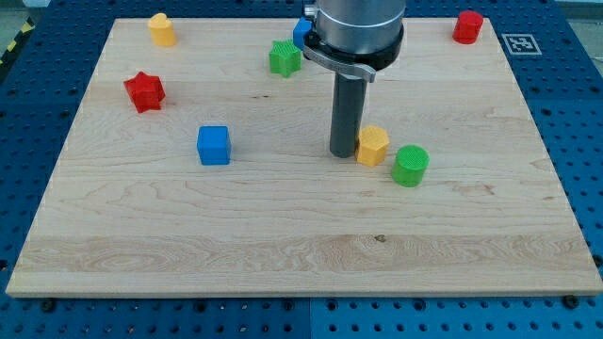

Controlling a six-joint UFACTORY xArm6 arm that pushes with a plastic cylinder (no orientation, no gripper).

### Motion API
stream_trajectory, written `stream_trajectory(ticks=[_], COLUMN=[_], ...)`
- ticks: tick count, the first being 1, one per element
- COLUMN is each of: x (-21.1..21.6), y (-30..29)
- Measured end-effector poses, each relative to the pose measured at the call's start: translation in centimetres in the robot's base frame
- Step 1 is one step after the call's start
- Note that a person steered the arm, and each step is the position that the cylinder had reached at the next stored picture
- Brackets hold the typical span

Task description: Push the yellow hexagon closer to the green circle

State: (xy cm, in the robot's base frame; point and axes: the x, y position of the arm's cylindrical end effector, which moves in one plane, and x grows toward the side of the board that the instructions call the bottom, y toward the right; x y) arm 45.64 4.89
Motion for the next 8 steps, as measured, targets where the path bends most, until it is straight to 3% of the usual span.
stream_trajectory(ticks=[6, 8], x=[0.8, -1.2], y=[6.6, 7.5])
